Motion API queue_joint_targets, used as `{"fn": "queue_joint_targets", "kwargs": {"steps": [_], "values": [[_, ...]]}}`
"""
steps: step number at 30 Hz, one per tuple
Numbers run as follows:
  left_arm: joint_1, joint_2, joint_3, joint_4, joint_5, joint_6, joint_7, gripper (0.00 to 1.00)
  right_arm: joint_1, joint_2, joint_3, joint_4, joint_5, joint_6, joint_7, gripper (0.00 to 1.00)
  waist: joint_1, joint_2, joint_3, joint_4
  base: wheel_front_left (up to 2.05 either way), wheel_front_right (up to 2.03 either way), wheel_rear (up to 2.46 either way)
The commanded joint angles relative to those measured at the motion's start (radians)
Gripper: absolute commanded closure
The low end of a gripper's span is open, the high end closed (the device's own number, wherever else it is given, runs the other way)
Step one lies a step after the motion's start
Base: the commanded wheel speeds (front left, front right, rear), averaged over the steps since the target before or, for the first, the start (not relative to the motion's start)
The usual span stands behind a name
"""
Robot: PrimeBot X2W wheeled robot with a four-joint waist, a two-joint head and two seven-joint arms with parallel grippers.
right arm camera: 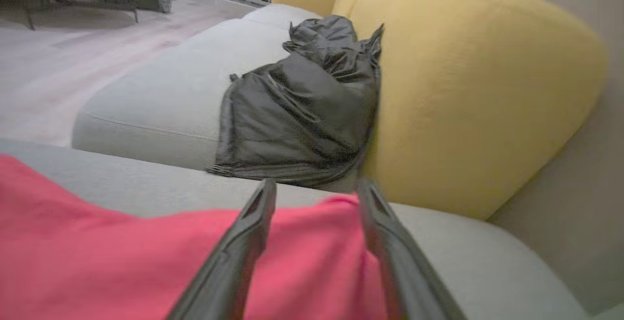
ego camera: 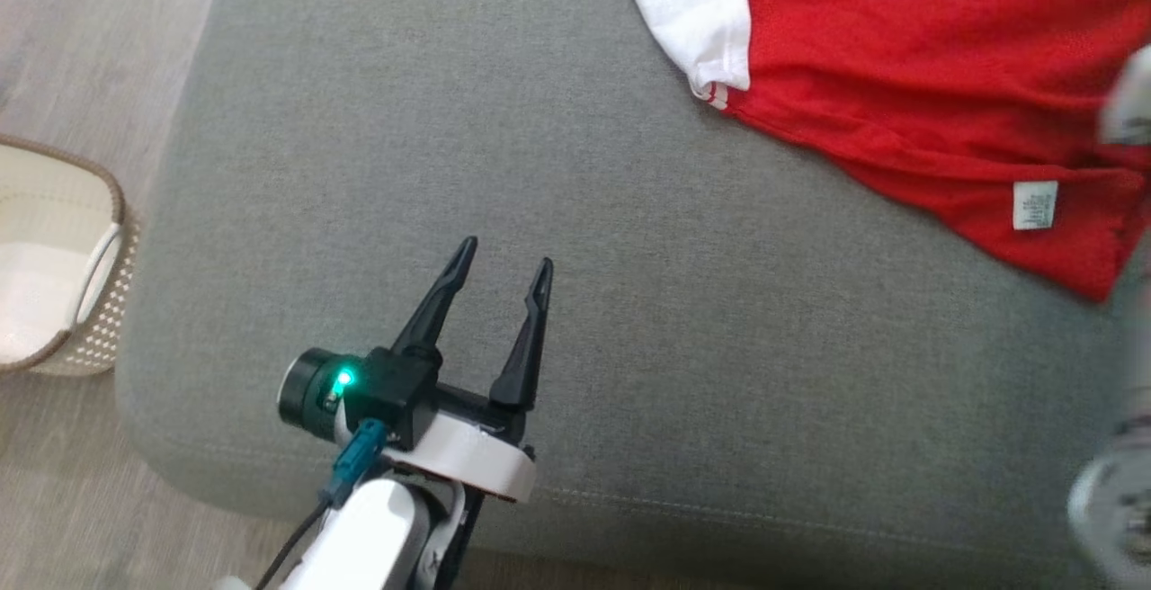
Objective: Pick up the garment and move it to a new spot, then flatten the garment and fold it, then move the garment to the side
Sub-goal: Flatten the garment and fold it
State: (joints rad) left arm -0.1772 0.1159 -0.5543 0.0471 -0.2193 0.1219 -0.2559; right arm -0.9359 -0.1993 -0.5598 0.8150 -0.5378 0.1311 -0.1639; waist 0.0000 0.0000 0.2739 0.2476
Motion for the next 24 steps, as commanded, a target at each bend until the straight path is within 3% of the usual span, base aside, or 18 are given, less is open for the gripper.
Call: {"fn": "queue_joint_targets", "kwargs": {"steps": [1, 6, 8, 11, 12, 15, 17, 20, 24], "values": [[-0.043, 0.001, 0.043, -0.013, 0.021, -0.003, -0.006, 0.0, -0.02, 0.065, -0.009, -0.022, 0.003, 0.0, -0.044, 0.0, 0.0, 0.0, -0.004, -0.022, 0.0, 0.0, 0.0], [-0.096, 0.001, 0.084, 0.036, 0.036, 0.003, -0.006, 0.0, 0.038, 0.141, 0.052, -0.032, 0.083, 0.0, -0.091, 0.0, 0.0, 0.0, -0.02, -0.098, 0.0, 0.0, 0.0], [-0.139, 0.007, 0.093, 0.071, 0.038, -0.009, -0.006, 0.0, 0.083, 0.147, 0.148, -0.034, 0.17, 0.0, -0.096, 0.0, 0.0, 0.0, -0.021, -0.14, 0.0, 0.0, 0.0], [-0.25, 0.052, 0.105, 0.128, 0.045, -0.065, 0.004, 0.0, 0.184, 0.148, 0.361, -0.104, 0.378, 0.0, -0.097, 0.0, 0.0, 0.0, -0.008, -0.199, 0.0, 0.0, 0.0], [-0.25, 0.052, 0.105, 0.128, 0.045, -0.065, 0.004, 0.0, 0.184, 0.148, 0.361, -0.104, 0.378, 0.0, -0.097, 0.0, 0.0, 0.0, -0.008, -0.199, 0.0, 0.0, 0.0], [-0.399, 0.15, 0.117, 0.19, 0.037, -0.181, 0.062, 0.0, 0.335, 0.149, 0.546, -0.258, 0.547, 0.0, -0.098, 0.0, 0.0, 0.0, 0.013, -0.268, 0.0, 0.0, 0.0], [-0.497, 0.218, 0.11, 0.239, 0.016, -0.231, 0.115, 0.0, 0.437, 0.149, 0.626, -0.363, 0.641, 0.0, -0.094, 0.0, 0.0, 0.0, 0.025, -0.308, 0.0, 0.0, 0.0], [-0.631, 0.306, 0.068, 0.319, -0.026, -0.25, 0.175, 0.0, 0.567, 0.149, 0.702, -0.519, 0.746, 0.0, -0.07, 0.0, 0.0, 0.0, 0.049, -0.367, 0.0, 0.0, 0.0], [-0.781, 0.431, -0.17, 0.343, -0.17, -0.252, 0.229, 0.0, 0.674, 0.149, 0.713, -0.661, 0.799, 0.0, -0.057, 0.0, 0.0, 0.0, 0.095, -0.445, 0.0, 0.0, 0.0]]}}
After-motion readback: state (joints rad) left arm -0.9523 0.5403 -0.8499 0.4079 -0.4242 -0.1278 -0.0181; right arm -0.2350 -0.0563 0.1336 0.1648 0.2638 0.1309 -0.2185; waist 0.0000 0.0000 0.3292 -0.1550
